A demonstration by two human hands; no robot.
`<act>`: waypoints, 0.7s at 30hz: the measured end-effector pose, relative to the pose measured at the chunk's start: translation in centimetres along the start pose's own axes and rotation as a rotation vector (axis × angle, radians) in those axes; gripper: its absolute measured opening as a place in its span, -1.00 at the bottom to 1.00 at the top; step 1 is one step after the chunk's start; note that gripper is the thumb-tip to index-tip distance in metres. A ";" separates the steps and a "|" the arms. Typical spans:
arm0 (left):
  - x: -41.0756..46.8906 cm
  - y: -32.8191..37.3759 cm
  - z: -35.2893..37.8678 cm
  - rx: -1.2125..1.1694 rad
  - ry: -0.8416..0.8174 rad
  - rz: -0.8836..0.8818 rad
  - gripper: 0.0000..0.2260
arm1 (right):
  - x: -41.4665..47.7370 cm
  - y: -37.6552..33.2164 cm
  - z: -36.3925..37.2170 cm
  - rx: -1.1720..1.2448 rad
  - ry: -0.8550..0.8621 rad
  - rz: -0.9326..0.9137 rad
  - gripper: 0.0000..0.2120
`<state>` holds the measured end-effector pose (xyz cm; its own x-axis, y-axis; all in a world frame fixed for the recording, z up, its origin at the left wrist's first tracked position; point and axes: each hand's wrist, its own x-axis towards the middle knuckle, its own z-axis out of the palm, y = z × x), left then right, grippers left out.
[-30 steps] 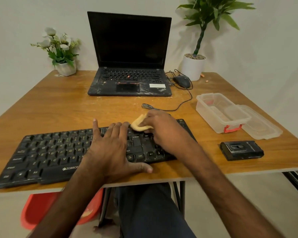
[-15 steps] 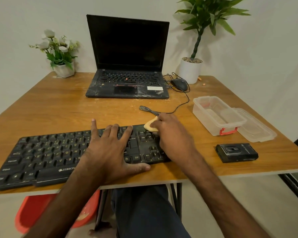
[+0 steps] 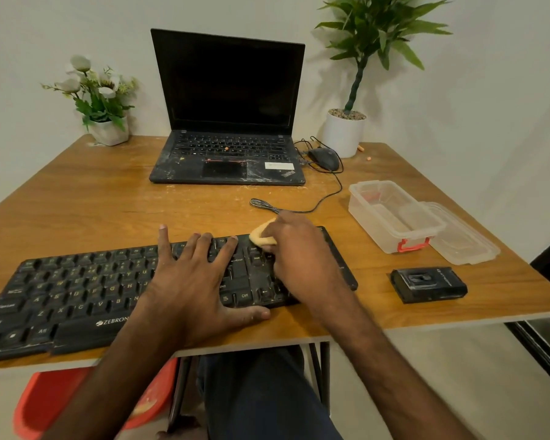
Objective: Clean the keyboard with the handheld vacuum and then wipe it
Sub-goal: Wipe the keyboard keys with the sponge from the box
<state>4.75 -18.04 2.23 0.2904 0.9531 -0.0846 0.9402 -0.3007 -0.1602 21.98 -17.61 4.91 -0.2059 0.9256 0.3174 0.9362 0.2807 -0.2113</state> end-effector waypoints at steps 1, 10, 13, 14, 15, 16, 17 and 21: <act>0.0 0.0 0.1 -0.003 0.008 -0.001 0.20 | -0.1 -0.5 0.2 -0.003 -0.027 -0.062 -0.63; -0.1 -0.1 0.4 -0.028 0.026 0.014 0.18 | -2.0 3.4 -3.0 -0.171 -0.124 0.050 -0.60; -0.1 -0.1 0.3 -0.021 0.010 0.012 0.19 | -1.0 1.5 -1.8 -0.124 -0.048 0.103 -0.60; -0.1 -0.1 0.3 -0.018 0.004 0.009 0.20 | -0.9 0.6 -1.2 -0.076 -0.047 0.070 -0.61; -0.1 -0.1 0.3 -0.019 0.005 0.008 0.20 | -1.0 -0.2 -0.6 -0.036 -0.057 0.021 -0.62; -0.1 -0.1 0.4 -0.026 0.012 0.008 0.20 | -1.3 -0.6 -0.3 -0.008 -0.071 -0.035 -0.64; -0.1 -0.1 0.5 -0.034 0.016 0.010 0.21 | -1.8 -0.7 -0.3 0.012 -0.096 -0.086 -0.64; -0.1 -0.2 0.6 -0.060 0.015 0.009 0.20 | -2.8 1.5 -1.3 0.012 -0.134 -0.058 -0.63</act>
<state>4.43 -18.14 1.71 0.3009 0.9510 -0.0711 0.9464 -0.3069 -0.1003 24.31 -20.15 4.89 -0.2962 0.9332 0.2035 0.9184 0.3368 -0.2078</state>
